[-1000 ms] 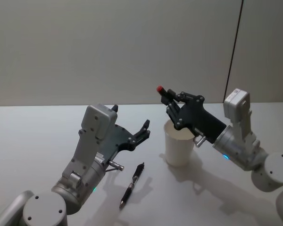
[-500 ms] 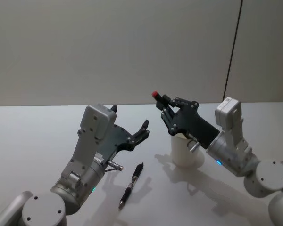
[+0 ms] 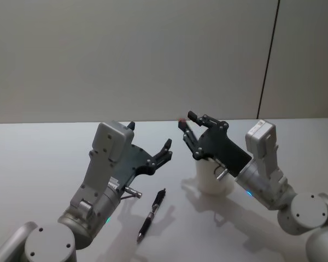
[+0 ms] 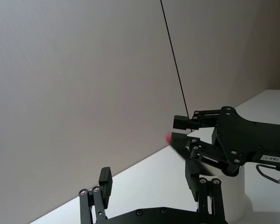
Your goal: Place the pen into the pen holder.
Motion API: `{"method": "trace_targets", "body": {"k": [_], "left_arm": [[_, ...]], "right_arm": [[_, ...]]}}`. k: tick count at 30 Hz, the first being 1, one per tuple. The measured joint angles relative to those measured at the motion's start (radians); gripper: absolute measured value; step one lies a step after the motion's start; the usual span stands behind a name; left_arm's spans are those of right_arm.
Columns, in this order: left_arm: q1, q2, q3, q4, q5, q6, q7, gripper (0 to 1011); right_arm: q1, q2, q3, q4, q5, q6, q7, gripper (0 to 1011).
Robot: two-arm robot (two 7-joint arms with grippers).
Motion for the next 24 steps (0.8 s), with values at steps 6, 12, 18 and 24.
{"method": "trace_targets", "body": {"k": [6, 12, 18, 24], "left_arm": [[0.0, 0.0, 0.0, 0.0, 0.0, 0.0, 0.0, 1003], [0.0, 0.0, 0.0, 0.0, 0.0, 0.0, 0.0, 1003], [0.0, 0.0, 0.0, 0.0, 0.0, 0.0, 0.0, 1003], [0.0, 0.0, 0.0, 0.0, 0.0, 0.0, 0.0, 1003]], "right_arm": [[-0.001, -0.002, -0.003, 0.007, -0.005, -0.016, -0.014, 431], [-0.006, -0.002, -0.004, 0.008, -0.008, -0.027, -0.024, 612], [-0.011, -0.001, -0.004, 0.004, -0.01, -0.032, -0.03, 805], [-0.015, 0.001, -0.004, -0.002, -0.011, -0.035, -0.032, 975]]}}
